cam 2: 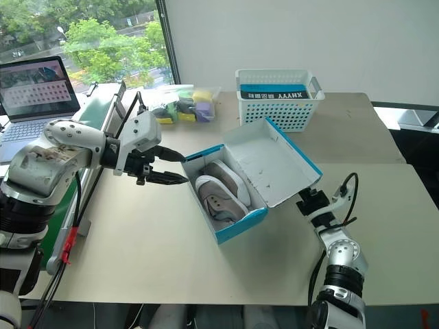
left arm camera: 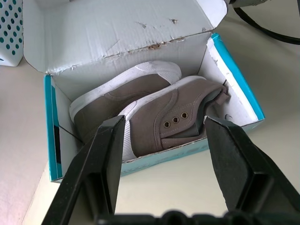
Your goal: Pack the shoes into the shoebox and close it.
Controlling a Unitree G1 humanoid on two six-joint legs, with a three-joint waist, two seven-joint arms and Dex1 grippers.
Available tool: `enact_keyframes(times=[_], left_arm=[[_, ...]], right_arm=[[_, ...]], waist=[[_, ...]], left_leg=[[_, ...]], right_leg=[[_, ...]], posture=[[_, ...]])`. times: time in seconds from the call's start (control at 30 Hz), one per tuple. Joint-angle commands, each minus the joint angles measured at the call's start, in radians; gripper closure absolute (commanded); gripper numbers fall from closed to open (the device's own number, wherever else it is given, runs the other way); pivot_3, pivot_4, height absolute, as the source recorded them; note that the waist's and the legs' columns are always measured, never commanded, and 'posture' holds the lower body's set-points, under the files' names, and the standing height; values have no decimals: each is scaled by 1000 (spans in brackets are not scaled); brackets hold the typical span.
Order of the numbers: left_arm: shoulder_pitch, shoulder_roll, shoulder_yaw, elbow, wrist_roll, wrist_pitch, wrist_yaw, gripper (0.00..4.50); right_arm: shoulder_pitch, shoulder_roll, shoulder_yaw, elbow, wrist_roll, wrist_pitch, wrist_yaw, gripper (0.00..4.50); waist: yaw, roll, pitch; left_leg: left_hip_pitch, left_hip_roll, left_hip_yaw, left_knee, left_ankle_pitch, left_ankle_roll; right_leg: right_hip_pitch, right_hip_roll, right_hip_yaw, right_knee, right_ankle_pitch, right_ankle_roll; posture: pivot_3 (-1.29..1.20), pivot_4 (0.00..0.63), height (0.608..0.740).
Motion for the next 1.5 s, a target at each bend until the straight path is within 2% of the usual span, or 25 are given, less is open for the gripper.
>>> enact_keyframes(times=[0.03,0.3,0.4,0.57,0.8,0.93,1.17,1.27,1.43,1.5], left_arm=[[-2,7,33,-30,-4,8,7,1639],[7,-4,36,-33,-8,13,23,1639],[-4,-32,60,-25,-22,18,52,1639],[-36,-66,93,-10,-28,33,93,1639],[-23,-83,112,-25,-31,45,137,1639],[3,-81,119,-58,-42,62,155,1639],[61,-59,130,-99,-14,64,206,1639],[104,-37,126,-137,-25,70,200,1639],[153,-15,131,-180,-44,77,188,1639],[169,-14,135,-192,-51,73,185,1639]], right_arm=[[-24,-53,21,-164,91,78,31,4433],[-7,-126,169,-492,215,291,26,4433],[-46,-127,220,-555,264,348,-8,4433],[-90,-132,348,-587,227,398,-26,4433],[-150,-186,613,-525,4,371,10,4433],[-179,-170,711,-424,-115,321,32,4433],[-204,-189,966,-288,-413,202,78,4433],[-211,-232,1122,-232,-593,131,91,4433],[-219,-243,1154,-238,-673,101,107,4433],[-224,-247,1134,-272,-673,114,116,4433]], waist=[[0,1,1],[-2,2,1],[0,2,1],[1,2,1],[1,2,1],[0,2,1],[-13,-2,-1],[-23,-4,-4],[-24,-6,-13],[-21,-6,-13]], left_leg=[[0,0,0,0,0,0],[0,0,0,0,0,0],[0,0,-1,0,0,0],[-1,0,-1,2,0,0],[-2,0,-1,2,0,0],[-1,0,-2,2,0,0],[3,0,-1,3,0,0],[8,0,0,2,0,0],[13,2,0,1,0,0],[19,1,0,1,0,0]], right_leg=[[0,0,0,0,0,0],[0,0,0,1,0,0],[0,0,0,0,0,0],[0,0,-1,0,0,0],[-1,0,-1,0,0,0],[-1,0,-1,1,0,0],[1,1,0,3,0,0],[5,1,0,4,0,0],[9,2,1,4,-1,0],[16,2,1,2,-2,1]], posture=[[0,150,740],[0,150,740],[0,150,740],[0,150,740],[0,150,740],[0,150,740],[0,150,740],[0,150,740],[0,150,740],[0,150,740]])
